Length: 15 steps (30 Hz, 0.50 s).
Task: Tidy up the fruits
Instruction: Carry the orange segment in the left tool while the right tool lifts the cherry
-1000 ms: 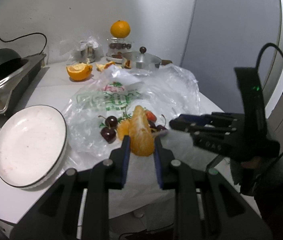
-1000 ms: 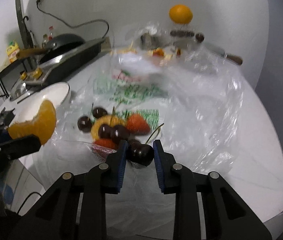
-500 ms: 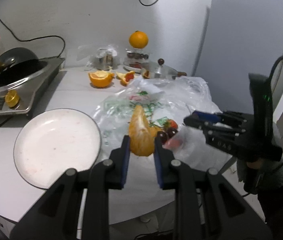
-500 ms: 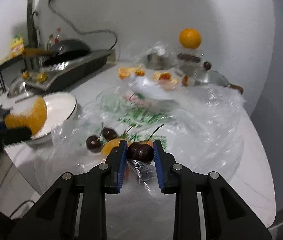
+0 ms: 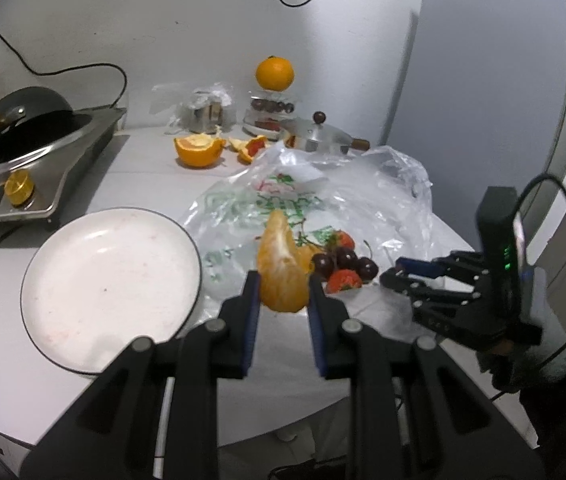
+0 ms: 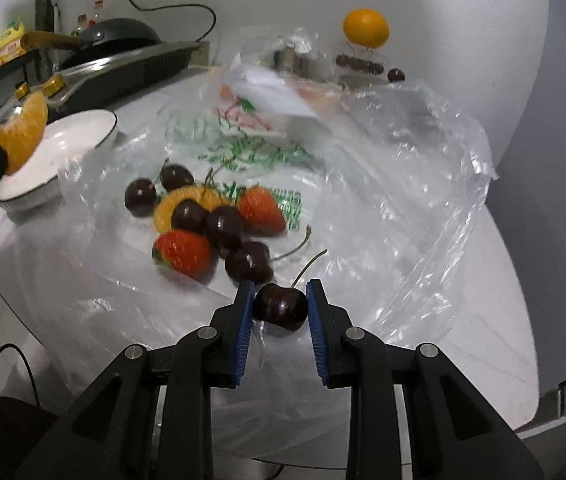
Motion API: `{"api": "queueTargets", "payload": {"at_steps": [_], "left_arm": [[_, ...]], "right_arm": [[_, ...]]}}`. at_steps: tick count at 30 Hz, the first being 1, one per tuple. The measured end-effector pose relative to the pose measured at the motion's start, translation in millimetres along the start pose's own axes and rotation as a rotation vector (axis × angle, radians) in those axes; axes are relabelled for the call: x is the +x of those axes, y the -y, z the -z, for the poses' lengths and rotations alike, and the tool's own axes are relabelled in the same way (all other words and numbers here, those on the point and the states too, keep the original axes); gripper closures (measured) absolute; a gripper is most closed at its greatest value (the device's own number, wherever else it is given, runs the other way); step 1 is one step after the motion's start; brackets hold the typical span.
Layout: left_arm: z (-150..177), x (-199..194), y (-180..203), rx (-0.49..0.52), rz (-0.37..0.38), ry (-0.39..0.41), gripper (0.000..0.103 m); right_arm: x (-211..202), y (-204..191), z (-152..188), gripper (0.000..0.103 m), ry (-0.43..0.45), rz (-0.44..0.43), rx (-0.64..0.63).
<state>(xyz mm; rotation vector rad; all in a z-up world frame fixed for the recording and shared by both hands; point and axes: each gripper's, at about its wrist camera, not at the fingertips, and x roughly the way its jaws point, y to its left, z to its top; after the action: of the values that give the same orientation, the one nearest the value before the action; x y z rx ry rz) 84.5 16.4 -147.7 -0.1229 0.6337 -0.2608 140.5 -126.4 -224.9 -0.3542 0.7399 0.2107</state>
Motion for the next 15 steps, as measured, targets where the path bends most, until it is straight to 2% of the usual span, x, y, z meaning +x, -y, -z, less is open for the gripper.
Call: {"api": "queueTargets", "payload": {"at_steps": [2, 4, 8, 12, 15], "left_arm": [[-0.4, 0.6, 1.7, 0.002, 0.000, -0.002, 0.080], [-1.1, 1.6, 3.6, 0.003, -0.004, -0.004, 0.080], [-3.4, 3.7, 7.5, 0.008, -0.015, -0.008, 0.080], [-4.1, 6.0, 11.3, 0.017, -0.020, -0.012, 0.080], [-5.5, 7.6, 14.5, 0.025, -0.024, -0.014, 0.080]], "right_arm": [[3.0, -0.5, 1.3, 0.073, -0.005, 0.007, 0.001], [6.4, 0.3, 1.7, 0.064, -0.016, 0.002, 0.006], [3.6, 9.6, 2.8, 0.064, -0.012, -0.038, 0.045], [-3.2, 27.5, 3.9, 0.064, 0.006, -0.102, 0.136], [-4.4, 32.4, 1.5, 0.064, 0.004, -0.112, 0.159]]}}
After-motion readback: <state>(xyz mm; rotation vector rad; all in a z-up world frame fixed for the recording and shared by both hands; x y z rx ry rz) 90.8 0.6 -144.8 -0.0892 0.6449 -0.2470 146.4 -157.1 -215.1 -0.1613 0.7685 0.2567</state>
